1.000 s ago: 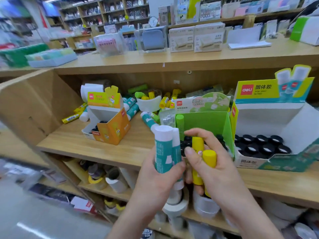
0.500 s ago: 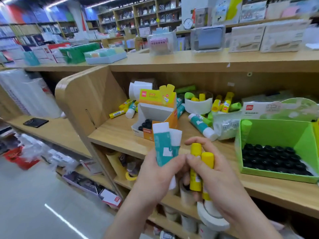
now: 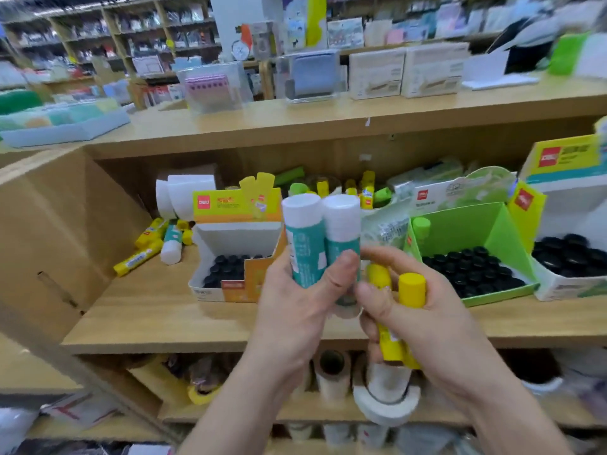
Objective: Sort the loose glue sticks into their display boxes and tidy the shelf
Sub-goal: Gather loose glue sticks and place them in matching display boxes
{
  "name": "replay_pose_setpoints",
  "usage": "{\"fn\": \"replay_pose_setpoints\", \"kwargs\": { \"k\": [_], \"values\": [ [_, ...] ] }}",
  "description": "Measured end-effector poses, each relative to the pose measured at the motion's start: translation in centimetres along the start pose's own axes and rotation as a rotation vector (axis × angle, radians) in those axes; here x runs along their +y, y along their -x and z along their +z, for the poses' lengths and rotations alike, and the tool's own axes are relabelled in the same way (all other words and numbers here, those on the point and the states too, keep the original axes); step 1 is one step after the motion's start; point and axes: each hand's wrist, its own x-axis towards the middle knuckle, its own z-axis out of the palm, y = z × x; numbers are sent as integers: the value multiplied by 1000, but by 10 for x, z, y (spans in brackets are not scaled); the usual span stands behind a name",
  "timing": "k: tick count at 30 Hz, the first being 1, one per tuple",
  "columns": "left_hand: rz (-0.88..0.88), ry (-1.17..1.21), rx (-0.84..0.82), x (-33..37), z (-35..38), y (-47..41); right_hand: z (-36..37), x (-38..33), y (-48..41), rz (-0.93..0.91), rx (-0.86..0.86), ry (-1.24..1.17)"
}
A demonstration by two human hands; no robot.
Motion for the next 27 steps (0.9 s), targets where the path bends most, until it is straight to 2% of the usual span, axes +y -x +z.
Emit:
{"fn": "replay_pose_setpoints", "kwargs": {
  "k": [3,5,9,13,18,23,27],
  "values": [
    [-43,204,-12,-7,37,-2,-27,-1,12,-2,8,140],
    [-12,248,-25,-10,64,-1,-51,-6,19,-65,33,159],
    [136,142,35,-7,109,-5,-114,-21,40,-65,141,172],
    [299,-151,115,1,147,-8,-173,-38,60,-44,190,198],
    [169,-157,237,-11,189,-4,-215,-54,75,-134,230,58],
    [-35,-67,166,-33,207,3,-240,-58,76,-142,238,-79],
    [-6,-10,210,-36,208,-6,-250,-58,76,-105,240,181]
  ]
}}
